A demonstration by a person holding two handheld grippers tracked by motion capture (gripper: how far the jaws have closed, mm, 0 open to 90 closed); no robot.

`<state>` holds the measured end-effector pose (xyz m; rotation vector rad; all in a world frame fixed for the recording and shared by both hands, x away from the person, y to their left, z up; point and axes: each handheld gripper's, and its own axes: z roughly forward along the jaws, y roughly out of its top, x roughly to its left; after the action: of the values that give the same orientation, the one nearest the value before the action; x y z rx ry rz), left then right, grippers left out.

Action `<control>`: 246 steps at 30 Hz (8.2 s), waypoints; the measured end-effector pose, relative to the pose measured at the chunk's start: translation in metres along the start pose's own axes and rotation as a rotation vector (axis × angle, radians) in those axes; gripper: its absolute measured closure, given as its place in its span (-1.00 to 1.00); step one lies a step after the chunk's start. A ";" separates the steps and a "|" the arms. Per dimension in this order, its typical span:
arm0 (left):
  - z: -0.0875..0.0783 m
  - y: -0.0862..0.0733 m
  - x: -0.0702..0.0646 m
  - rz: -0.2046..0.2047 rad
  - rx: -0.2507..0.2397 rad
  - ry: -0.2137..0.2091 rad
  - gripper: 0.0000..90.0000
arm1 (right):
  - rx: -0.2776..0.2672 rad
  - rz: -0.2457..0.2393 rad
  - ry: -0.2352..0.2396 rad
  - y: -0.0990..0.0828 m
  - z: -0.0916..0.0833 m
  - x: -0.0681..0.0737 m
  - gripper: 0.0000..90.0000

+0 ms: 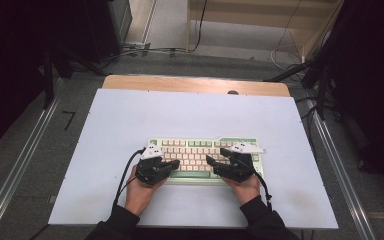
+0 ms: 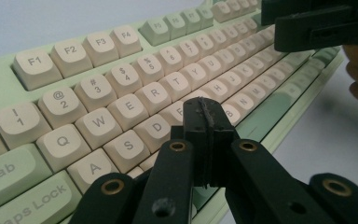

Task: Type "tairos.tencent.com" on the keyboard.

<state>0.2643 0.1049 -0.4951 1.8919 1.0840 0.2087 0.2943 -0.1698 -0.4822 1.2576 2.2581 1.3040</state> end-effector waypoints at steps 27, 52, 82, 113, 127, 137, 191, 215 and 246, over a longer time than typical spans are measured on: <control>-0.021 -0.003 0.006 -0.082 -0.225 0.132 0.12 | -0.025 -0.012 -0.017 0.003 0.001 0.000 0.55; -0.029 -0.011 0.011 -0.109 -0.202 0.159 0.09 | 0.070 -0.060 -0.044 0.006 0.024 0.006 0.95; -0.028 -0.007 0.012 -0.105 -0.205 0.152 0.07 | 0.022 -0.067 0.035 0.005 0.011 0.017 0.59; -0.017 0.001 0.009 -0.082 -0.198 0.133 0.06 | 0.074 -0.145 0.072 -0.009 0.013 0.032 0.95; -0.019 0.001 0.011 -0.093 -0.204 0.142 0.02 | 0.020 -0.106 0.074 -0.005 0.006 0.024 0.72; -0.024 0.002 0.016 -0.107 -0.217 0.169 -0.07 | -0.096 0.012 0.005 0.005 -0.024 -0.011 -0.30; -0.046 -0.003 0.027 -0.129 -0.244 0.228 -0.34 | -0.070 0.054 -0.073 -0.011 -0.049 -0.041 -0.42; -0.065 -0.013 0.036 -0.134 -0.261 0.277 -0.34 | -0.079 0.077 -0.101 -0.018 -0.067 -0.055 -0.43; -0.089 -0.033 0.061 -0.166 -0.244 0.381 -0.35 | -0.106 0.133 -0.238 -0.034 -0.106 -0.094 -0.43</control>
<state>0.2332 0.2129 -0.4873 1.5697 1.3941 0.5967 0.2710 -0.3128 -0.4675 1.4606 1.9469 1.2259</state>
